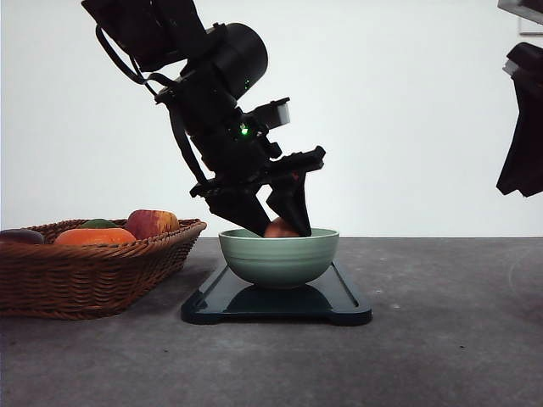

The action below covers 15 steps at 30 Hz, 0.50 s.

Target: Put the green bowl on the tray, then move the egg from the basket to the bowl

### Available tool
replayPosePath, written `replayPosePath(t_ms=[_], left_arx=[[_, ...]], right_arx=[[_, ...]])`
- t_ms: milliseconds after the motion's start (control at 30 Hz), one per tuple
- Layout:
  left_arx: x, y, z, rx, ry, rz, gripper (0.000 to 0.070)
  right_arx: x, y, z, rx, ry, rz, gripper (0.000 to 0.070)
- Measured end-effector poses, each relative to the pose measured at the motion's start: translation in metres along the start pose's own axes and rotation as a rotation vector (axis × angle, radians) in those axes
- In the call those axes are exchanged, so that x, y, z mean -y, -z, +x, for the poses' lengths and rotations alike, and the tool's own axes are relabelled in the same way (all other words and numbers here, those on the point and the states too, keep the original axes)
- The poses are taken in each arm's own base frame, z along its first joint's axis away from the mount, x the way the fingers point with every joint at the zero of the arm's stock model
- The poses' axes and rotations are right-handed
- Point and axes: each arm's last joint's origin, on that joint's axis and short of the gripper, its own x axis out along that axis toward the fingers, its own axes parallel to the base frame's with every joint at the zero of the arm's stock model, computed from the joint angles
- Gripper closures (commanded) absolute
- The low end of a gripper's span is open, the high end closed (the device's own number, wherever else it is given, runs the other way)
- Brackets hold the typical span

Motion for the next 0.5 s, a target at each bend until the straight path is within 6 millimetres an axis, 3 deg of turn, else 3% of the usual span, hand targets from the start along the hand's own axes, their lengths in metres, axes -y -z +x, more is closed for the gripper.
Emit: replayPosePath(t_ms=[500], left_arx=[[0.0014, -0.0006, 0.0020, 0.015, -0.044, 0.007, 0.0431]], right_arx=[[0.0000, 0.0000, 0.0000, 0.000, 0.000, 0.000, 0.0549]])
